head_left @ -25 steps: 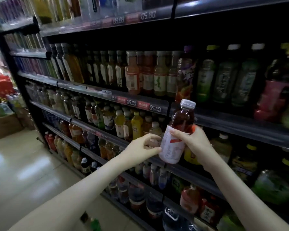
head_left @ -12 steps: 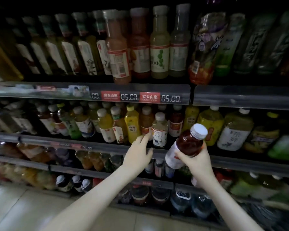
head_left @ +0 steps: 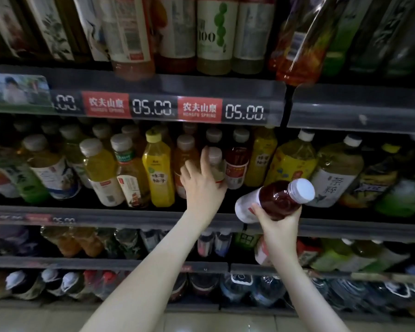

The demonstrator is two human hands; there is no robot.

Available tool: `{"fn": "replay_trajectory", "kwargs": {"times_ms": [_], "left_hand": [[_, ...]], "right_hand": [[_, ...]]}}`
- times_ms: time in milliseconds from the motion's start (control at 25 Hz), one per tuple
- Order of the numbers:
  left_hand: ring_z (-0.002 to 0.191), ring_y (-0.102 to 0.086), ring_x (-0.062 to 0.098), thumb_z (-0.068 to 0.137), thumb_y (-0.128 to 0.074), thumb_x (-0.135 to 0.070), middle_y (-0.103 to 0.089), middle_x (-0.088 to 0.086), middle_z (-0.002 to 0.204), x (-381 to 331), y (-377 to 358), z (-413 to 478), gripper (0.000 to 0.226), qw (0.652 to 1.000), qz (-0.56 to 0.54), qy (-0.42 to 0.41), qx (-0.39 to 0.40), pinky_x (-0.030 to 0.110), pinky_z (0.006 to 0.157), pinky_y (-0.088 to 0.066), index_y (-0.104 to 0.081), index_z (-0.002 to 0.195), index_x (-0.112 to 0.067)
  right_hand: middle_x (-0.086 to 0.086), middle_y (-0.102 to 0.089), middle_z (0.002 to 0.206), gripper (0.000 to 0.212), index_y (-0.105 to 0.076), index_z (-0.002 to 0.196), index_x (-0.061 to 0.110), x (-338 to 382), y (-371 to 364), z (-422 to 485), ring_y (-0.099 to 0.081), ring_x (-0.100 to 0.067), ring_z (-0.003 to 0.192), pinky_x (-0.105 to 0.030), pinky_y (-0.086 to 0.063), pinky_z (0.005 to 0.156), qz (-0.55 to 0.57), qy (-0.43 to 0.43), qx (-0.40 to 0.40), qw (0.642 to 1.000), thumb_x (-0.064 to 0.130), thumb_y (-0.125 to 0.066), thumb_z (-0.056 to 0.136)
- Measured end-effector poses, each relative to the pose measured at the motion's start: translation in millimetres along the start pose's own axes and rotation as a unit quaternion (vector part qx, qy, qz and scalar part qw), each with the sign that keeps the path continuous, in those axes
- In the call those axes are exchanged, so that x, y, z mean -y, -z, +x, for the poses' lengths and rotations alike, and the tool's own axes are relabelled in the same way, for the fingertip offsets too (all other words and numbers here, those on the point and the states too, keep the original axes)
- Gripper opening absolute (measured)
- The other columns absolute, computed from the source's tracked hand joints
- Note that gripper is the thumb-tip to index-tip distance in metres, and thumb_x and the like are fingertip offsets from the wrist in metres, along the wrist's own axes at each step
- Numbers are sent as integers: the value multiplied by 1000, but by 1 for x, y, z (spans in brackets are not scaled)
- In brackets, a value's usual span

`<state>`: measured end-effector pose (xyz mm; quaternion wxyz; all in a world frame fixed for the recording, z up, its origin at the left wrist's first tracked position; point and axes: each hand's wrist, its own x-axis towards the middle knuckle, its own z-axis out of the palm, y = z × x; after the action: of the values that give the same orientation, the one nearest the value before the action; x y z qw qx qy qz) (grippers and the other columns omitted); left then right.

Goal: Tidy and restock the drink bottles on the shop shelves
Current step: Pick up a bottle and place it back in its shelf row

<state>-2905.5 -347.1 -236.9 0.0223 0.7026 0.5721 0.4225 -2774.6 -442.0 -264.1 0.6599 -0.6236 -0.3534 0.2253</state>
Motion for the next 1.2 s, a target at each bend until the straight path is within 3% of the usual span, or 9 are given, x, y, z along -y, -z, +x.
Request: {"fn": "replay_trajectory", "kwargs": {"times_ms": [120, 200, 320, 560, 680, 760, 880, 1040, 1200], "left_hand": [[91, -49, 43, 60, -83, -21, -47, 25, 106, 6, 3, -16, 92, 997, -68, 7, -33, 45, 80, -44, -28, 134, -16], [105, -49, 37, 70, -79, -19, -44, 20, 123, 11, 12, -31, 88, 987, -161, 22, 6, 29, 85, -42, -22, 137, -27], [112, -49, 14, 80, -74, -24, -43, -1, 133, 19, 23, -45, 82, 969, -238, 52, 47, 11, 81, -37, -17, 135, -45], [120, -50, 26, 77, -70, -27, -40, 8, 134, 40, 40, -54, 82, 951, -303, 64, -22, 49, 91, -50, -16, 138, -31], [118, -54, 18, 76, -74, -14, -42, -15, 135, 38, 65, -54, 83, 919, -379, 109, -17, 45, 91, -52, -21, 139, -30], [110, -60, 14, 77, -75, -11, -53, -15, 128, 35, 87, -56, 84, 894, -420, 155, 23, 43, 90, -53, -25, 139, -36], [96, -66, 12, 77, -76, -11, -65, -13, 111, 38, 117, -57, 83, 890, -408, 177, 100, 38, 84, -55, -30, 137, -45], [98, -66, 15, 73, -77, -21, -66, -9, 114, 26, 159, -55, 82, 881, -398, 164, 195, 47, 85, -54, -32, 133, -54], [92, -64, -2, 71, -79, -39, -66, -20, 102, -4, 212, -47, 80, 902, -331, 157, 227, 30, 83, -55, -30, 133, -56]], "right_hand": [[0, -51, 133, 84, -34, 141, 11, 0, -9, 14, -50, -9, 121, -21, -38, 102, 3, 16, 13, 1000, 12, -82, 72], [2, -56, 125, 77, -40, 135, 12, -1, -19, 26, -55, -3, 114, -11, -41, 93, -9, 26, 34, 999, 12, -83, 71], [3, -65, 114, 62, -51, 122, 12, -7, -40, 41, -62, -2, 103, -23, -50, 90, -32, 18, 89, 995, 15, -84, 70], [21, -54, 105, 57, -40, 115, 28, -4, -66, 57, -54, 5, 95, -7, -42, 80, -83, 21, 154, 984, 15, -79, 76], [5, -50, 115, 61, -38, 124, 15, 2, -67, 54, -51, -11, 109, -21, -37, 91, -121, -25, 175, 977, 10, -77, 77], [1, -47, 126, 68, -35, 132, 9, 4, -58, 36, -47, -16, 122, -24, -35, 97, -145, -11, 157, 977, 15, -77, 78], [6, -40, 142, 83, -28, 143, 26, 28, -36, -9, -38, -10, 132, -31, -34, 109, -147, 49, 175, 972, 47, -73, 76], [38, -50, 112, 74, -32, 124, 53, 92, -27, -67, -48, 23, 105, 0, -39, 81, -179, 18, 423, 888, 37, -81, 71], [22, -68, 102, 62, -47, 122, 39, 130, -25, -105, -64, 5, 95, -21, -52, 82, -119, -19, 387, 914, 38, -78, 68]]}}
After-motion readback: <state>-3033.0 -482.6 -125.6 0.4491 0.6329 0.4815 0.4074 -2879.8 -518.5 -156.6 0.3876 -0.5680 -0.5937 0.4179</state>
